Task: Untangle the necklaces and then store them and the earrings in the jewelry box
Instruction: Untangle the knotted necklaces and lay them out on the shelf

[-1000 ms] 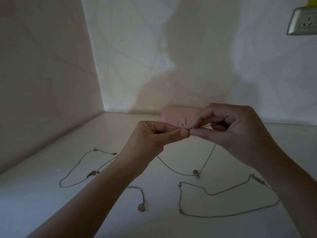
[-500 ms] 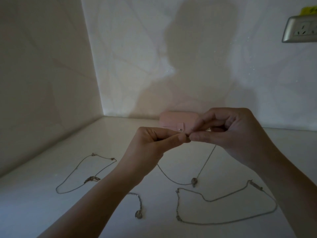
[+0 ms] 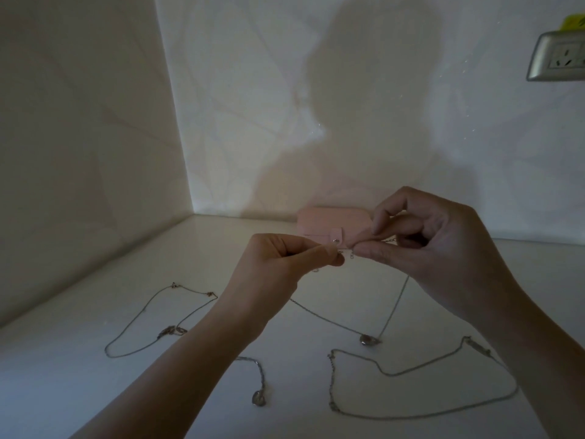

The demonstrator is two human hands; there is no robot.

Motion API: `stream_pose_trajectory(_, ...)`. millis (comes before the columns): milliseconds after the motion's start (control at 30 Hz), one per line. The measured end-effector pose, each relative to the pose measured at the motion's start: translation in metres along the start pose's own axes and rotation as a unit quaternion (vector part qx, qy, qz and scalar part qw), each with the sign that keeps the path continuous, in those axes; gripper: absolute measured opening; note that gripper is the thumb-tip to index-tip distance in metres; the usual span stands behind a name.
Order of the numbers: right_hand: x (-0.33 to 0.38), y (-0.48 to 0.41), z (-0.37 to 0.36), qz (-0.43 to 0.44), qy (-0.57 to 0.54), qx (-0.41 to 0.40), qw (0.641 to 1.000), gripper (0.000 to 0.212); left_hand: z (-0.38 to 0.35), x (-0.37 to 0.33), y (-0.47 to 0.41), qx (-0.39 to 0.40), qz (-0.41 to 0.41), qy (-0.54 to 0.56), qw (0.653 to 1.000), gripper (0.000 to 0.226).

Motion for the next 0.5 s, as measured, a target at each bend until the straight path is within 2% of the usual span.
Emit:
stream_pose_trajectory(167, 0.0039, 0.0037, -0.0061, 0.017, 0.065, 0.008, 0.998, 0.023, -0.0014, -0.0002, 0.0007, 0.008, 0.016, -0.013, 1.0, 0.017)
stream_pose_trajectory(433, 0.0009, 0.0031, -0.0076, 0.023, 0.104, 0.007, 0.994, 0.024, 0.0004, 0.0011, -0.0004, 0.013, 0.014, -0.004, 1.0, 0.018)
stream_pose_trajectory(500, 0.0005, 0.003, -0.0077, 0.02, 0.107, 0.006, 0.994, 0.024, -0.0003, -0.0001, 0.0, 0.018, 0.008, -0.004, 1.0, 0.023)
Point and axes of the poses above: each hand's wrist, its own y-axis away from the middle knuckle, its own z-axis out of the back of the hand, x = y × z, the point moved 4 cm from there along -y, towards the middle knuckle, and after that the axes turned 8 degrees about y, right-handed, at the moved point
